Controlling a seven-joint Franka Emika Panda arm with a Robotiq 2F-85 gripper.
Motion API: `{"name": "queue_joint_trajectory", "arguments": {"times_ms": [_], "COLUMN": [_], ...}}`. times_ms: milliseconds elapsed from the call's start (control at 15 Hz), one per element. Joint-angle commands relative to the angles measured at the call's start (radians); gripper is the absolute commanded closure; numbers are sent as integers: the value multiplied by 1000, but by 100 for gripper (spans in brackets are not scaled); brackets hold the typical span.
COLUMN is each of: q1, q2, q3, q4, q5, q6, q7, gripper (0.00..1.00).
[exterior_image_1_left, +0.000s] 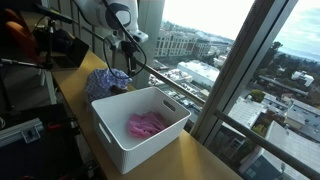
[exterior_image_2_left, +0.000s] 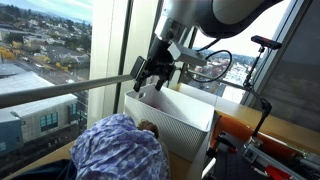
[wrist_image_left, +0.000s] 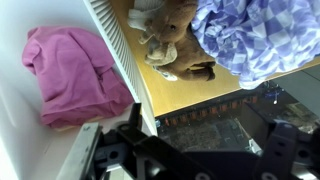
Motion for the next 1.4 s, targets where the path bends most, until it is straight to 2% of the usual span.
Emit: {"name": "queue_joint_trajectory", "arguments": {"times_ms": [0, 200, 467, 667, 867, 1333], "q1": [-2, -29, -88, -128, -132, -91], "q2": [-1, -57, 4, 44, 107, 285], "q3": [2, -20, -79, -109, -123, -135], "q4": [1, 33, 127, 126, 129, 121], "q5": [1, -6, -64, -65, -62, -46], "q6": [-2, -79, -135, -136, -127, -68], "q7": [-1, -18, -8, 4, 34, 146], "gripper": [0, 0, 0, 0, 0, 0]}}
